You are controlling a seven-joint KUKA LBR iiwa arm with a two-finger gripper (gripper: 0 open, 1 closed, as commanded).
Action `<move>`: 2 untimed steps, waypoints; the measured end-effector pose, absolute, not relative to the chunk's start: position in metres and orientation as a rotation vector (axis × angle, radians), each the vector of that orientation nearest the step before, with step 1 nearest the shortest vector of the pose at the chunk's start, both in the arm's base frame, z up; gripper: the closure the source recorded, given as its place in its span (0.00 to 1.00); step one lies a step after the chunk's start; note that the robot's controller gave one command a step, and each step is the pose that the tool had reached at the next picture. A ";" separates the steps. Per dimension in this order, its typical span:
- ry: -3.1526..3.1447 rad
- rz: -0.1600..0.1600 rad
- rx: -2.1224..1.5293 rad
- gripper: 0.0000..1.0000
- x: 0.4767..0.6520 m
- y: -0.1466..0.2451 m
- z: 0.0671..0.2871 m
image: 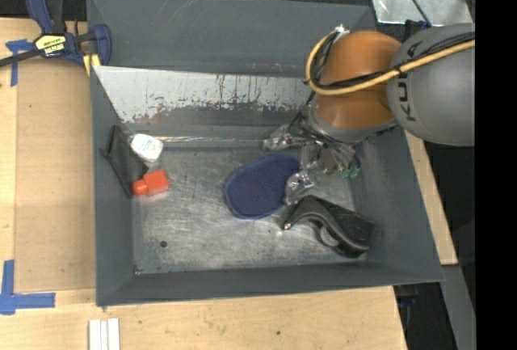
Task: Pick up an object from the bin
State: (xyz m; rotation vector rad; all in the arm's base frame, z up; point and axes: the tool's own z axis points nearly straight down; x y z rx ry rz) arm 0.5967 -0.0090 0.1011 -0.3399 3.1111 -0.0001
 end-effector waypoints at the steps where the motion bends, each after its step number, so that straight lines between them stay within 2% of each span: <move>1: 3.057 -0.008 -0.680 0.00 0.606 0.049 0.076; 2: 3.055 -0.007 -0.674 1.00 0.608 0.049 0.079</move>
Offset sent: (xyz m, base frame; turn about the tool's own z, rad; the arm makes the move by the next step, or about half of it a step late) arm 0.0052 0.0599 -0.0311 -0.2208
